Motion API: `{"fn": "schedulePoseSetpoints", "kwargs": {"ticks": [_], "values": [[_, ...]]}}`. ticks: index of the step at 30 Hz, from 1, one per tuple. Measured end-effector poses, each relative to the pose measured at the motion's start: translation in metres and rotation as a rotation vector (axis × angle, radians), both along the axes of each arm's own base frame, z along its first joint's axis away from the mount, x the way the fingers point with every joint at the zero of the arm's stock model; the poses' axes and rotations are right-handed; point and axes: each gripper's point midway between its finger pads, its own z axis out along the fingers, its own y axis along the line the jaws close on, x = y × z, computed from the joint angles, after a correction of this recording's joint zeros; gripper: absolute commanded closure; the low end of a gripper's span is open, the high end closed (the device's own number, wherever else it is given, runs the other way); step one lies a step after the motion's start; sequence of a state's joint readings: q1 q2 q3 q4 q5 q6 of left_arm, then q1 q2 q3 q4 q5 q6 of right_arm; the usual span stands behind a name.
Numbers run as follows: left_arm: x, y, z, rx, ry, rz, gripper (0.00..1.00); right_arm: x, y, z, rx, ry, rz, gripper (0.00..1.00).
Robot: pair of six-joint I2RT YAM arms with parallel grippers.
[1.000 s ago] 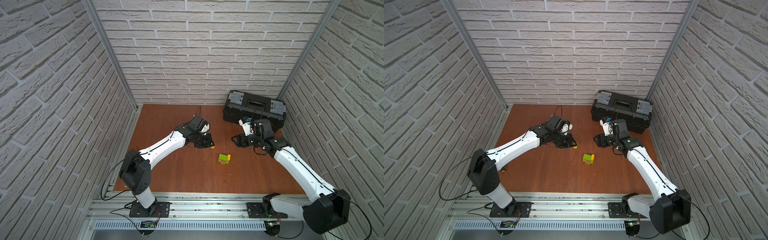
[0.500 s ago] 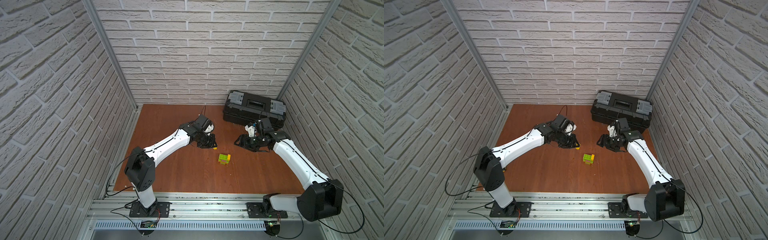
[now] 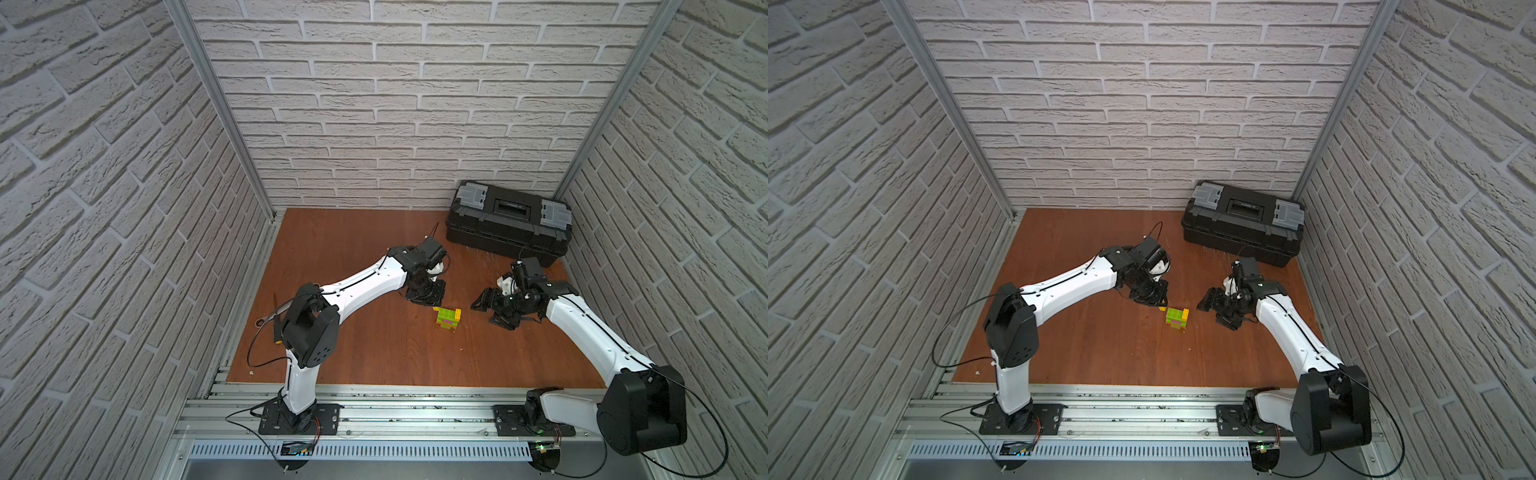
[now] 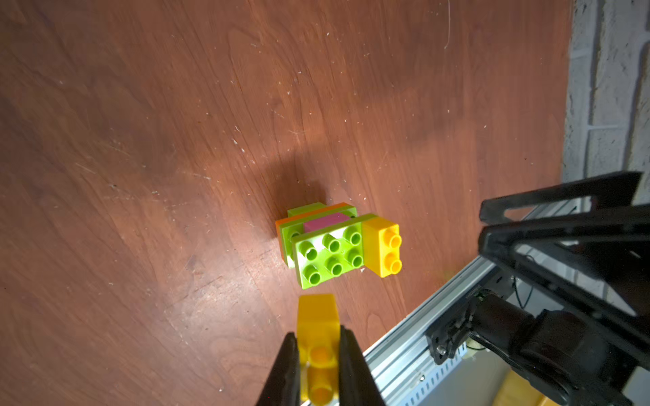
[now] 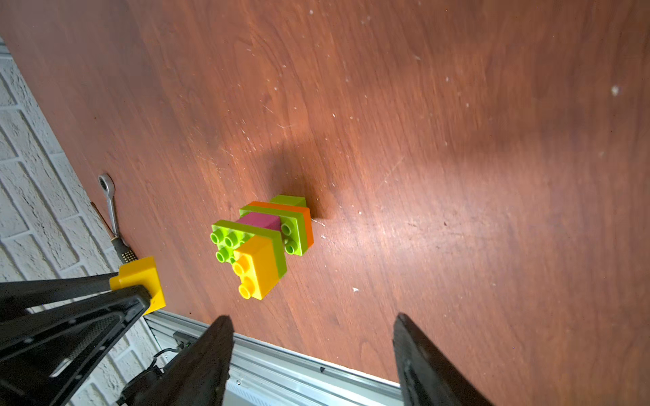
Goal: Assemble a carrot with lego
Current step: Assemble the lego brick with the lego brick.
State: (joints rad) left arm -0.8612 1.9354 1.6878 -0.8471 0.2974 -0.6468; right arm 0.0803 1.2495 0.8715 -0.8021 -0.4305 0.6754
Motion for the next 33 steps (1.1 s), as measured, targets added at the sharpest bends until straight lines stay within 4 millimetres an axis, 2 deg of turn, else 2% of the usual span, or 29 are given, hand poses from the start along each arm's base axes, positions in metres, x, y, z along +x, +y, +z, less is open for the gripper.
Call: {"fn": "schedulePoseSetpoints", "kwargs": {"ticks": [4,19,25,33], "values": [[-0.002,-0.004,-0.006,0.025,-0.001,-0.013,1.00,-0.008,0.000,-0.008,0.009,0.045,-0.035,0.24],[0.003,-0.009,-0.015,0.086,-0.034,-0.031,1.00,-0.002,0.002,-0.005,0.035,0.035,-0.078,0.27],[0.005,-0.012,-0.017,0.089,-0.047,-0.015,1.00,-0.008,0.006,-0.012,0.079,0.041,-0.110,0.26],[0.004,-0.010,-0.031,0.108,-0.041,0.028,1.00,-0.007,0.009,-0.014,0.106,0.048,-0.135,0.27]]}}
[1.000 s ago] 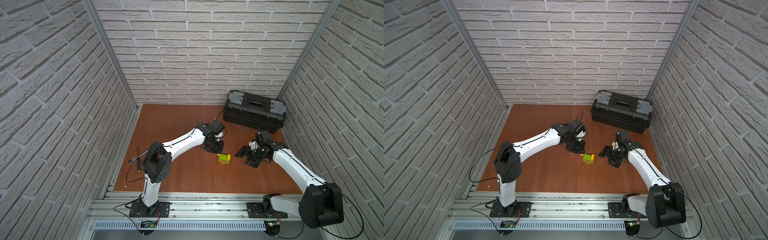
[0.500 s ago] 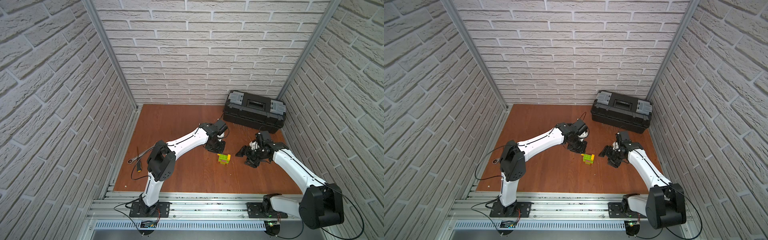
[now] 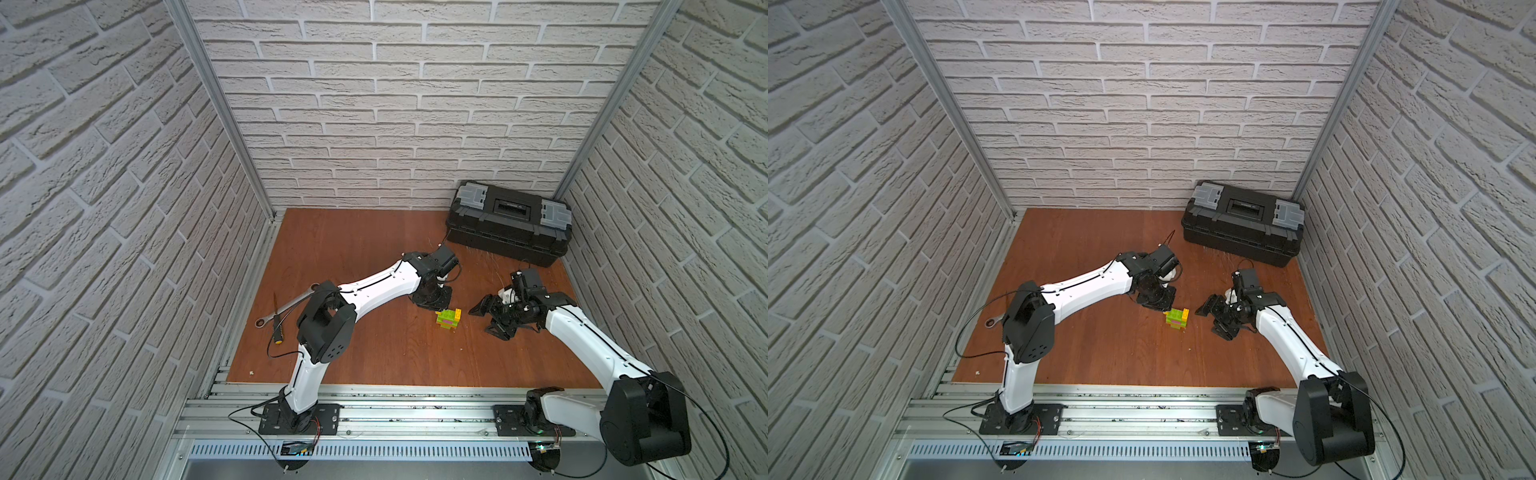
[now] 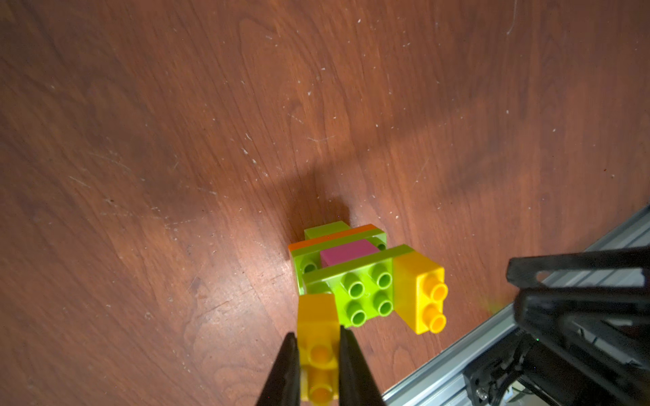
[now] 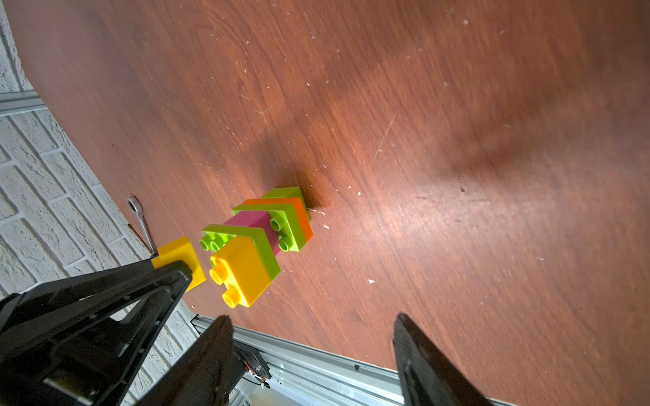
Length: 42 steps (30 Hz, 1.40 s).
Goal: Assemble a carrot with lego
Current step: Assemble the lego brick with the lego brick.
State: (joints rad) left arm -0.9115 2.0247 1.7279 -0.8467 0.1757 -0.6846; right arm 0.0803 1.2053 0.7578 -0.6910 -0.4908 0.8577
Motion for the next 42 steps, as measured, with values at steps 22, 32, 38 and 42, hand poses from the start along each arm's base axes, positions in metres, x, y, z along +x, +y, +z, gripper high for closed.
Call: {"fn": "schedulePoseSetpoints", "kwargs": {"ticks": [22,32,38,42], "values": [[0.001,-0.006,-0.001,-0.029,-0.021,0.050,1.00,0.002,0.001,0.001,0.006,-0.010,-0.002,0.27],[0.000,-0.008,0.006,-0.042,-0.029,0.045,1.00,0.002,0.001,-0.002,0.010,-0.006,0.000,0.27],[-0.002,-0.009,0.006,-0.044,-0.027,0.041,1.00,0.002,0.002,-0.002,0.011,-0.001,-0.001,0.27],[-0.002,-0.009,0.006,-0.044,-0.027,0.037,1.00,0.002,0.002,-0.002,0.015,0.001,-0.003,0.27]]}}
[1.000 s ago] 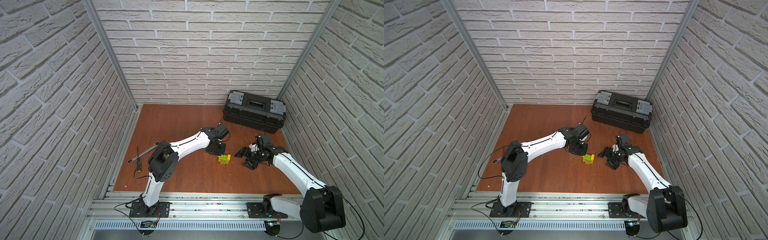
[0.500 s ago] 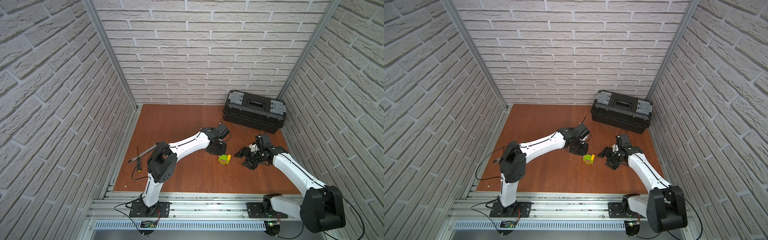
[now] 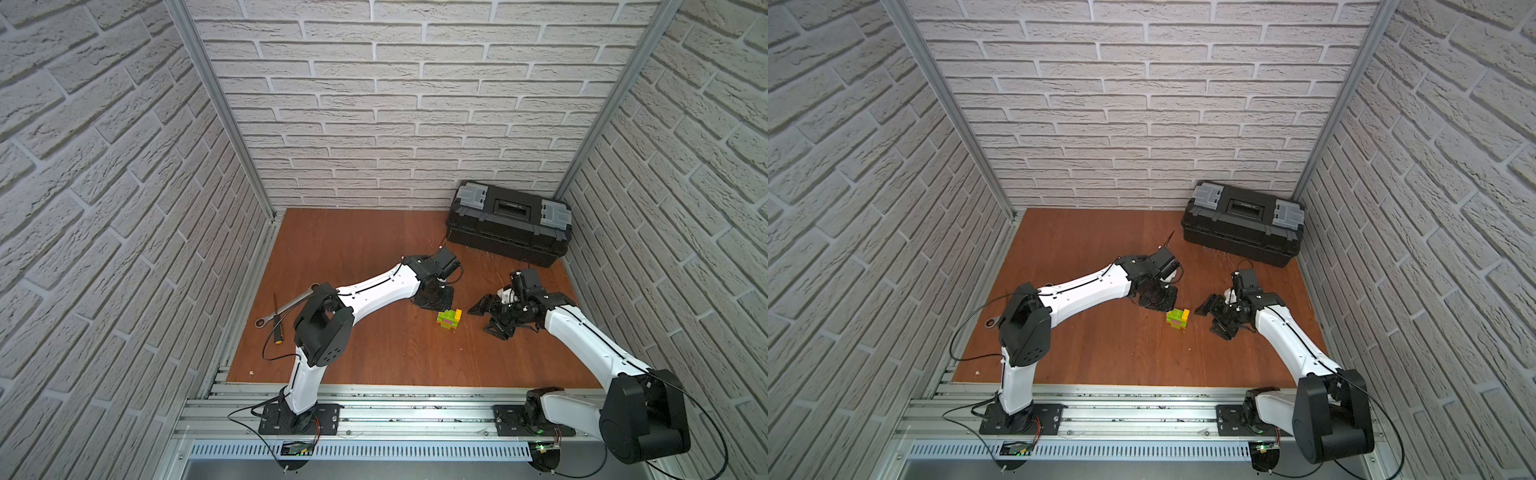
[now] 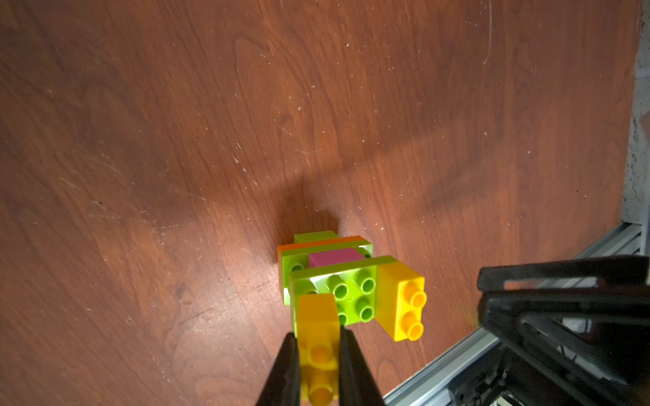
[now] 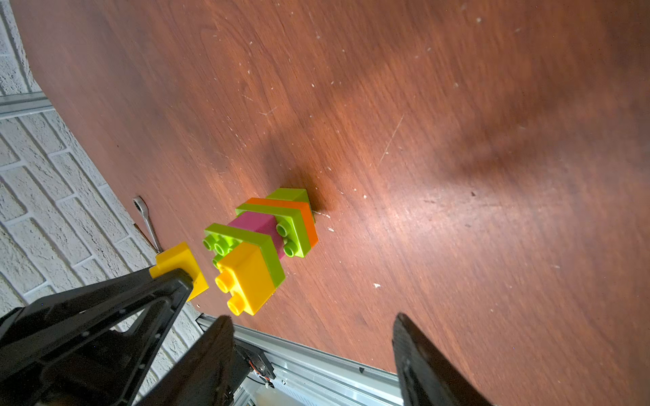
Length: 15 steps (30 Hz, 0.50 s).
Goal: Assemble a carrot with lego
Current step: Assemble the lego brick with the lego brick.
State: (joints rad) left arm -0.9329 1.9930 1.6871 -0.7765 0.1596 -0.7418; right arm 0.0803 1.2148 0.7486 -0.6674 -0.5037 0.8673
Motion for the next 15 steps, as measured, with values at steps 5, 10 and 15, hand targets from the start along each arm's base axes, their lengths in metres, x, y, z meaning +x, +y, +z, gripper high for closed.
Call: {"fn": "schedulePoseSetpoints", "kwargs": {"ticks": [5,10,15], "values": [[-0.0006,-0.0002,0.0000,0.001,-0.001,-0.008,1.00,0.0011,0.0014,-0.0001,0.011,0.004,-0.004,0.28],[-0.0027,-0.0010,-0.0003,0.004,-0.003,-0.017,1.00,0.0022,0.0022,0.0006,0.017,0.001,-0.006,0.28],[-0.0045,-0.0014,-0.0006,0.008,-0.006,-0.024,1.00,0.0027,0.0026,0.0008,0.017,-0.002,-0.004,0.28]]}}
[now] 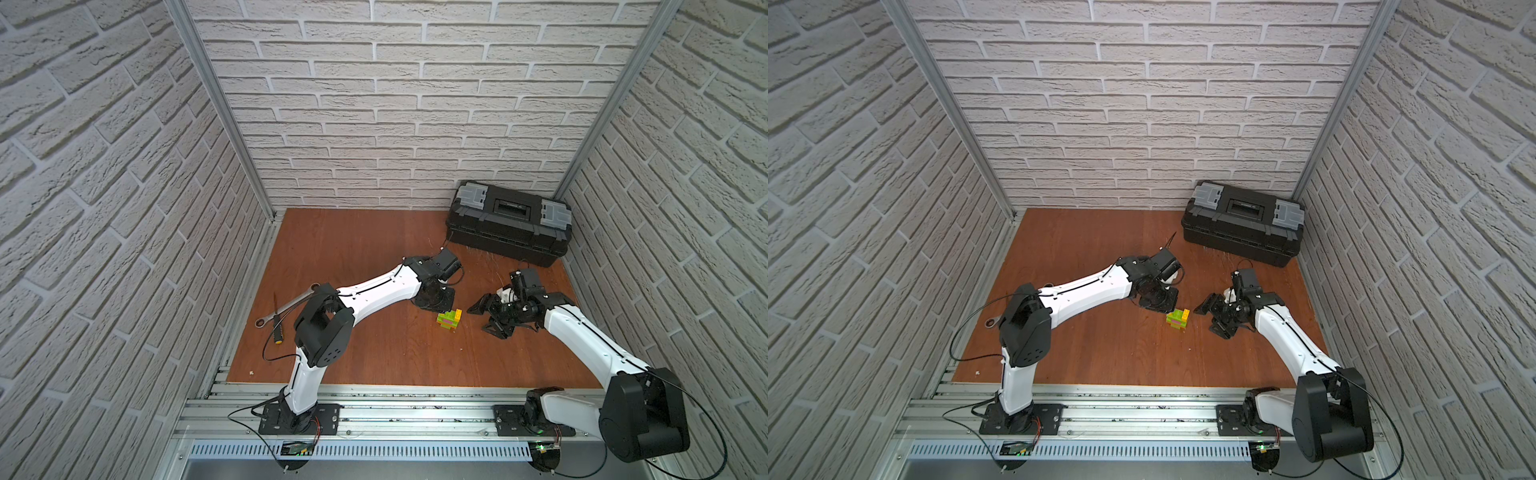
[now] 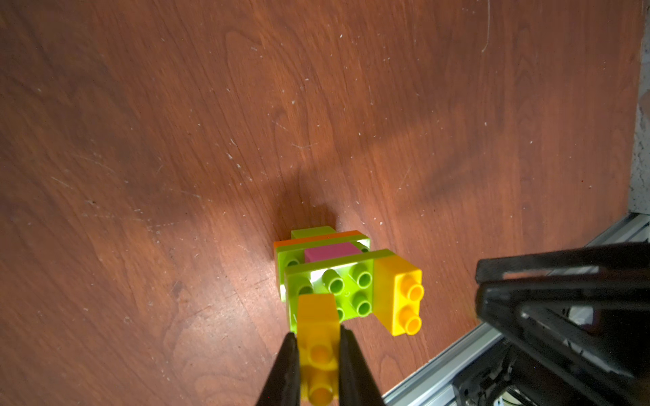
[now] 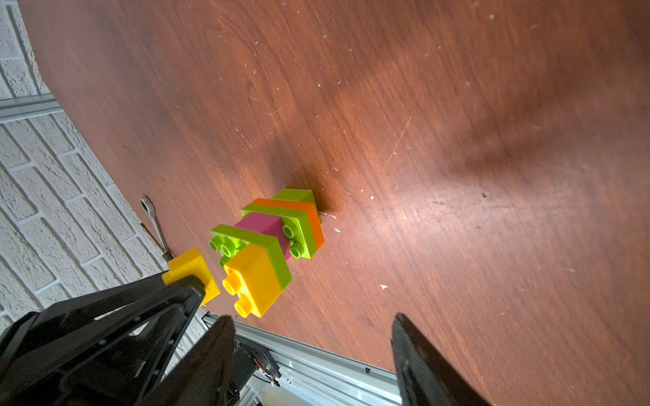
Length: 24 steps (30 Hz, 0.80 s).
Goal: Assemble a carrot with lego
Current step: Assemble the lego brick with the lego brick.
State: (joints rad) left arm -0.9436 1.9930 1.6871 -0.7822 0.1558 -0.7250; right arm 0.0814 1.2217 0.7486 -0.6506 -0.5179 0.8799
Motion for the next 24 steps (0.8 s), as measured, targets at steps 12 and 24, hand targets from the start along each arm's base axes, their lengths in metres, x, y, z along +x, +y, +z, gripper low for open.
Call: {"fn": "schedulePoseSetpoints", "kwargs": {"ticks": [12,24], "values": [[0.001,0.002,-0.001,0.013,-0.016,-0.005,1.00,0.000,0.007,0.003,-0.020,-0.051,0.091,0.32],[0.002,0.003,-0.001,0.020,-0.023,-0.008,1.00,0.003,0.035,0.019,-0.071,-0.114,0.264,0.36]]}}
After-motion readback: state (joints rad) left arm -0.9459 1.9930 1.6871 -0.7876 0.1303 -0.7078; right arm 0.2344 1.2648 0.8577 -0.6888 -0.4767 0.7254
